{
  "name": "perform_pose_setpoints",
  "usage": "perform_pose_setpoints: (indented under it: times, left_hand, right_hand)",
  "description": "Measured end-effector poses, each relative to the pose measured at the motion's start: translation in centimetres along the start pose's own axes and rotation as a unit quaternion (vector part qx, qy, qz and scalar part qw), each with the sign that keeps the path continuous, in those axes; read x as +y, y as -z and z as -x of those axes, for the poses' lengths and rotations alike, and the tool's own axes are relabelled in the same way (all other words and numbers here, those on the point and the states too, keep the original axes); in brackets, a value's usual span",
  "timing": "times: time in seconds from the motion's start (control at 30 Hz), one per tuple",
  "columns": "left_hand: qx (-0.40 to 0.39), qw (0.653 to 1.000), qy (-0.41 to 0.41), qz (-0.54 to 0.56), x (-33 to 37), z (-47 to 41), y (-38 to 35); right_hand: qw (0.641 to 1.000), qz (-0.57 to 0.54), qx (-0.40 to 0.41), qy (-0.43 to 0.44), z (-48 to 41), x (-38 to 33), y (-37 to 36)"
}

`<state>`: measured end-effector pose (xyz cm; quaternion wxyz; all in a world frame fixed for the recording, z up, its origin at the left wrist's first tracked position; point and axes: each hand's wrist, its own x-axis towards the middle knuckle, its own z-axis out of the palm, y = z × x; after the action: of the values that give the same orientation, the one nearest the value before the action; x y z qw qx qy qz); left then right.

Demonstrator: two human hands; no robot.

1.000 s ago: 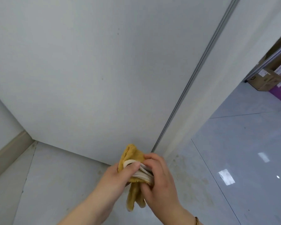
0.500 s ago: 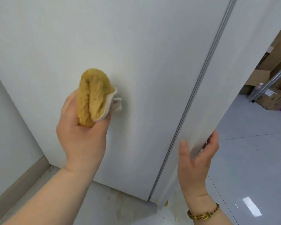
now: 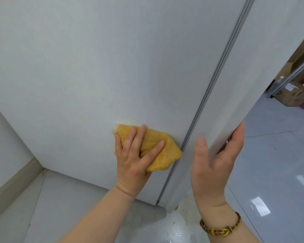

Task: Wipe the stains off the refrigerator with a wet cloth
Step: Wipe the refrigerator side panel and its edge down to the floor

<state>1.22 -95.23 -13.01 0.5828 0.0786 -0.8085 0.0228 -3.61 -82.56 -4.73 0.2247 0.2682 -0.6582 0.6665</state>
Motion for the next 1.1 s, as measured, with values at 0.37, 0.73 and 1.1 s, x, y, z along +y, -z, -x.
perform_pose_setpoints:
  times: [0.37,0.73,1.1]
  left_hand:
    - [-0.252,0.953,0.137,0.100,-0.2,6.4,3.3]
    - [-0.147,0.611,0.668,0.398,-1.2,-8.3,14.6]
    - [-0.138,0.620,0.677,0.372,-3.7,-31.7,29.5]
  right_hand:
    - [0.984,0.136,0.099,0.058,2.4,2.4,2.4]
    - [0.951,0.081,-0.291,0.066,3.4,-7.6,-5.8]
    - [0.826,-0.009,-0.558,-0.083,-10.2,-30.6,-11.2]
